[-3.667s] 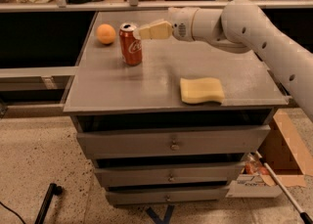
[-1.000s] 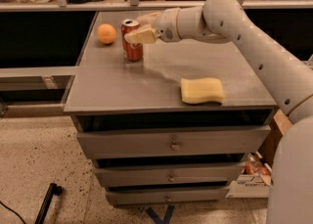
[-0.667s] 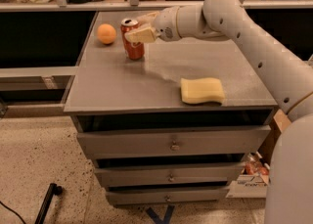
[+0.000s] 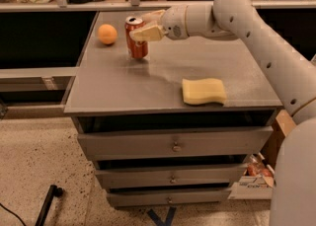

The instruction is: Move coke can near sponge

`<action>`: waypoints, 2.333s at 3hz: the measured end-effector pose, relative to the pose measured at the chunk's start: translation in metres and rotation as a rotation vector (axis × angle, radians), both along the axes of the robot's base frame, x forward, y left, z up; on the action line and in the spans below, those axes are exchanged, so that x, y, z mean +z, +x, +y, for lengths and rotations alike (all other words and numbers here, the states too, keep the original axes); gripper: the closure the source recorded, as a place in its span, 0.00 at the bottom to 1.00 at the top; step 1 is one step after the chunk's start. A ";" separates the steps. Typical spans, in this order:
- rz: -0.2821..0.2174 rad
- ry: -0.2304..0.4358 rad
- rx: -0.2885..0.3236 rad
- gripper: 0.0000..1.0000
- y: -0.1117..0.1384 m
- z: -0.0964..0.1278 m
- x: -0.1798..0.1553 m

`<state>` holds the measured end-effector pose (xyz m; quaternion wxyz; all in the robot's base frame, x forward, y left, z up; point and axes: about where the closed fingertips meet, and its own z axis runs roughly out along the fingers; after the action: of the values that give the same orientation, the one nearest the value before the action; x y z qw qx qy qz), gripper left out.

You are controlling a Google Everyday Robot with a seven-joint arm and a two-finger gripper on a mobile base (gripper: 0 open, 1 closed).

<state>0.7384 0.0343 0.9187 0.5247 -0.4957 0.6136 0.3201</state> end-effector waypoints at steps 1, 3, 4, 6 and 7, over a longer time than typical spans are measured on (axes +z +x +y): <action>-0.009 0.031 0.016 1.00 -0.016 -0.015 0.010; -0.001 0.021 0.034 1.00 -0.051 -0.045 0.005; -0.006 0.019 0.043 1.00 -0.066 -0.056 0.001; -0.020 0.015 0.053 1.00 -0.086 -0.078 -0.001; -0.025 -0.005 0.052 0.82 -0.090 -0.085 -0.004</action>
Offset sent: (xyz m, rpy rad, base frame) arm -0.0533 -0.0593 0.0081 0.0252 0.0018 0.0263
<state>0.6488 -0.0505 0.9148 0.5227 -0.5168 0.5946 0.3259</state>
